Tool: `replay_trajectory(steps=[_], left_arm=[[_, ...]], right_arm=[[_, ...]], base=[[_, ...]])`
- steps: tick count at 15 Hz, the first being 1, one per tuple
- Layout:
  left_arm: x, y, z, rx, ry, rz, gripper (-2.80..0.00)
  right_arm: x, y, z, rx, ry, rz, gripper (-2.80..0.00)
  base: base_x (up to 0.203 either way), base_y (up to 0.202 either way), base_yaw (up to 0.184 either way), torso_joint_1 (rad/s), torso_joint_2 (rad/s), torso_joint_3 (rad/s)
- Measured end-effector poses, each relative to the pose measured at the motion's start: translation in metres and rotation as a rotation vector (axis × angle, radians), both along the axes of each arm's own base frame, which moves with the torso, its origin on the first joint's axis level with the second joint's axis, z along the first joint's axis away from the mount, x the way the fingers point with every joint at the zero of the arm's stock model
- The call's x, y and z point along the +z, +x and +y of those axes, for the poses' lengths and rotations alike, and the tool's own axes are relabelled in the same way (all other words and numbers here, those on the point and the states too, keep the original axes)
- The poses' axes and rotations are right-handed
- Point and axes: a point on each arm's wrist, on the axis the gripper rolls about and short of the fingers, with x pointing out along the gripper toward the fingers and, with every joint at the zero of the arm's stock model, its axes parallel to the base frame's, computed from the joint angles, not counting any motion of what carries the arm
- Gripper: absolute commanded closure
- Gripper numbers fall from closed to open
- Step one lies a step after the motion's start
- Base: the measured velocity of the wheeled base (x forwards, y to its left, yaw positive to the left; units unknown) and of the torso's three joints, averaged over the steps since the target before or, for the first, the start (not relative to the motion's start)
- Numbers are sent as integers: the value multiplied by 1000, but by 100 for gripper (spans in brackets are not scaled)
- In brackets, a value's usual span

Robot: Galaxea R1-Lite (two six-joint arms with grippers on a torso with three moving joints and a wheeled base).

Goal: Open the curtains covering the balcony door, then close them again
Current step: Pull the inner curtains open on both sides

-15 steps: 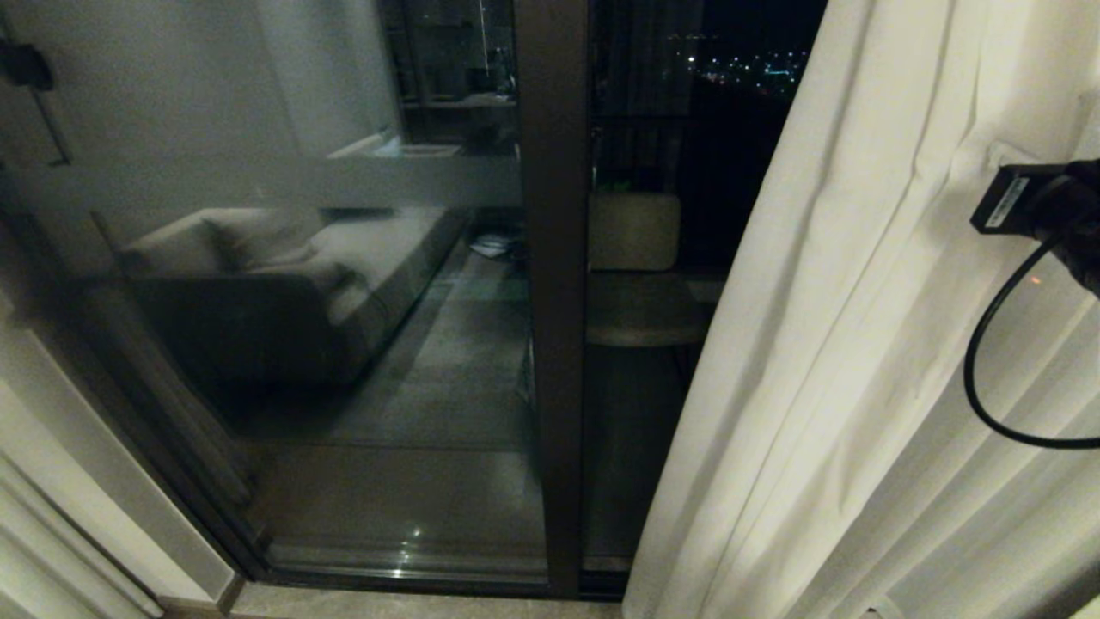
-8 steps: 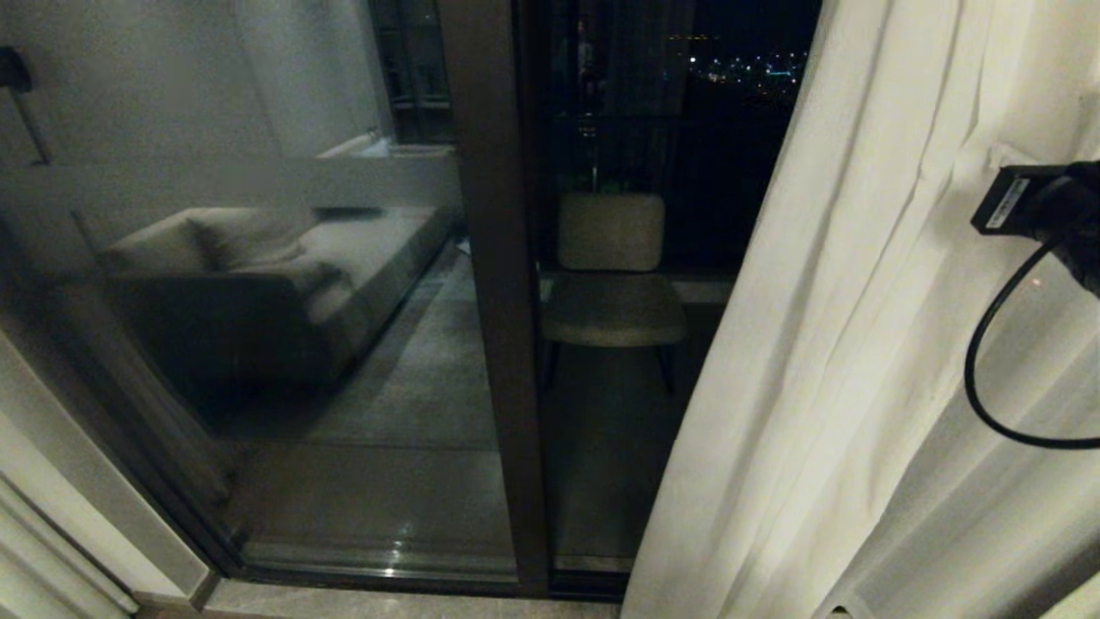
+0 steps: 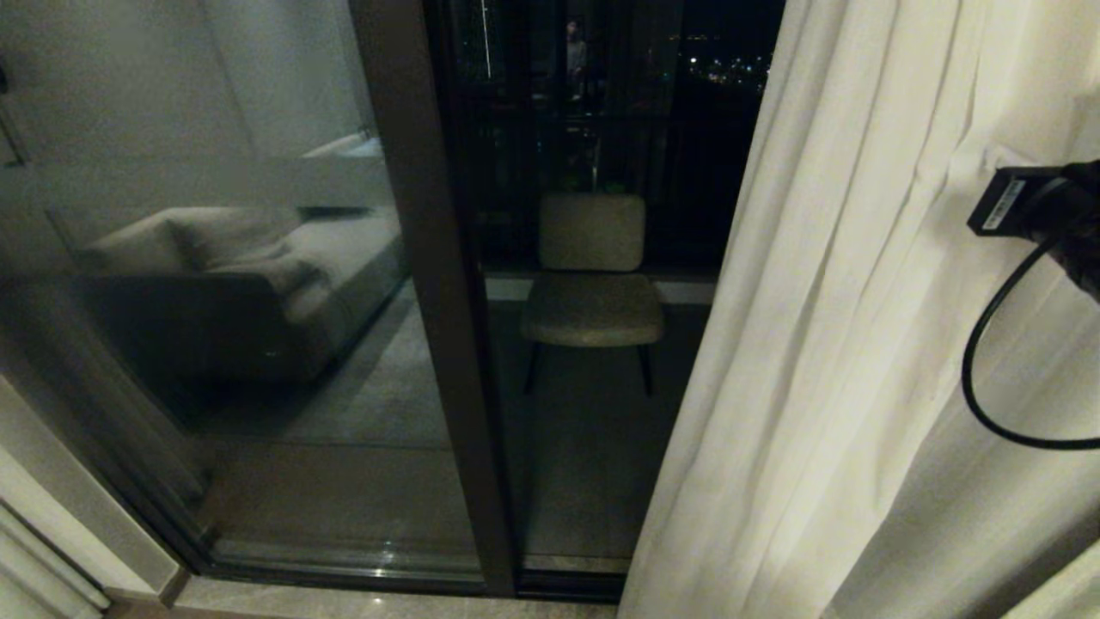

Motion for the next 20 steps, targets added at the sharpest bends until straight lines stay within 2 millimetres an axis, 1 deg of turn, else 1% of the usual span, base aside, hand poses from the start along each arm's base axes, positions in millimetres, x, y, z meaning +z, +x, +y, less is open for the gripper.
replay_trajectory(steps=[20], left_arm=[[0,0,0,2,-5,0,0]], right_arm=[[-3,0,0,0,-2,10,0]], base=[[0,-190,0,2,2,2]])
